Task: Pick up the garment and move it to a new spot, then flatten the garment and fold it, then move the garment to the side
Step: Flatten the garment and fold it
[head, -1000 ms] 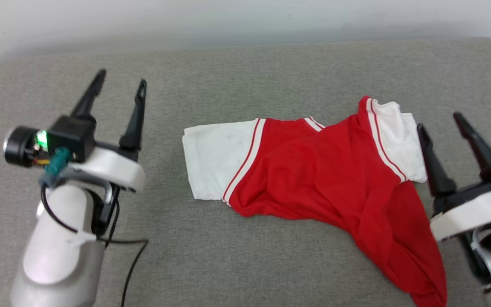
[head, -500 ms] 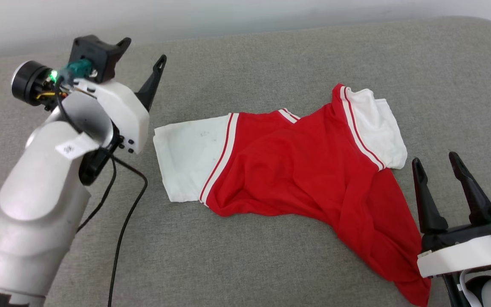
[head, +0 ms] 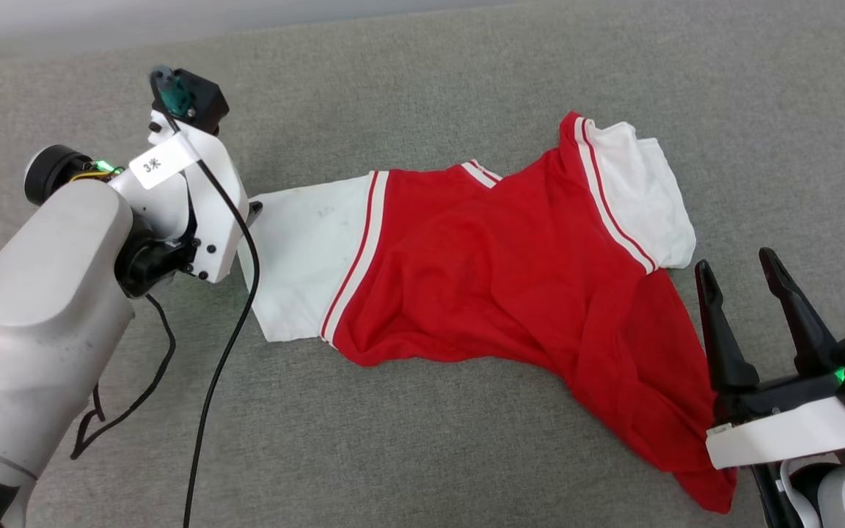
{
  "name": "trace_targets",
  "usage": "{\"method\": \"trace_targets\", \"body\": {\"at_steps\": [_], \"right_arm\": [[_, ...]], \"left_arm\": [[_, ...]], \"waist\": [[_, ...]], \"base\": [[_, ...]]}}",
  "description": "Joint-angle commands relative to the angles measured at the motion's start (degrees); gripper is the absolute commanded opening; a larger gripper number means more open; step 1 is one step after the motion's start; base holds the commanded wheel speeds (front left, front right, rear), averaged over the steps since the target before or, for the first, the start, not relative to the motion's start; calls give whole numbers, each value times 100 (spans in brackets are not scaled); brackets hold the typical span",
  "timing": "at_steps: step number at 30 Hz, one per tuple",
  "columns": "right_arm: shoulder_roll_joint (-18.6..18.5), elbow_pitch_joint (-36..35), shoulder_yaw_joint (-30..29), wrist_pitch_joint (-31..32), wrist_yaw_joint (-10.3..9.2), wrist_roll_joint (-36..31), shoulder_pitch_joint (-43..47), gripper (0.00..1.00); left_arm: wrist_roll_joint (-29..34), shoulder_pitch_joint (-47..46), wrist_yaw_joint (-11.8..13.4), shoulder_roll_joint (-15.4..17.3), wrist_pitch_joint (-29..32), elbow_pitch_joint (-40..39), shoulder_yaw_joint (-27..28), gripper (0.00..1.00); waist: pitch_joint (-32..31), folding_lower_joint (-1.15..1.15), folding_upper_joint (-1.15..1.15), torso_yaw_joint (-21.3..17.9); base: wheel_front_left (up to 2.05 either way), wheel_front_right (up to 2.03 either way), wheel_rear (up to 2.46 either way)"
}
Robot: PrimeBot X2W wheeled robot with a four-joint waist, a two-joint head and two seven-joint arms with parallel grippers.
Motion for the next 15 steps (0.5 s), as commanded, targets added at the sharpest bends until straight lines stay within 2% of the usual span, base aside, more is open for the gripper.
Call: {"method": "trace_targets", "body": {"at_steps": [1, 4, 10, 11, 12, 13, 14, 15], "right_arm": [[-5, 1, 25, -32, -6, -13, -119, 100], [4, 27, 56, -55, -6, -19, -197, 100], [24, 125, 107, -103, -6, -35, -327, 100], [23, 141, 101, -108, -6, -34, -331, 100], [16, 154, 87, -115, -6, -32, -333, 100], [8, 164, 65, -121, -6, -31, -337, 100], [2, 169, 40, -124, -6, -31, -342, 100], [-5, 175, 19, -122, -6, -36, -353, 100]], "left_arm": [[-168, -133, 0, 39, 197, 63, -143, 100], [-375, -245, 0, 117, 408, 167, -364, 100], [-663, -101, -4, 62, 636, 382, -903, 100], [-703, -62, -5, 72, 660, 387, -1015, 94], [-698, -51, -6, 97, 607, 362, -1111, 44], [-686, -59, -6, 123, 521, 319, -1199, 27], [-719, -54, -6, 149, 464, 308, -1271, 0], [-761, -43, -6, 169, 408, 283, -1331, 0]], "waist": [[125, 0, 0, -42], [254, 0, 0, -77], [405, 0, 0, -126], [414, 0, 0, -128], [420, 0, 0, -125], [422, 0, 0, -118], [414, 0, 0, -107], [397, 0, 0, -91]], "base": [[0, 0, 0], [0, 0, 0], [0, 0, 0], [0, 0, 0], [0, 0, 0], [0, 0, 0], [0, 0, 0], [0, 0, 0]]}}
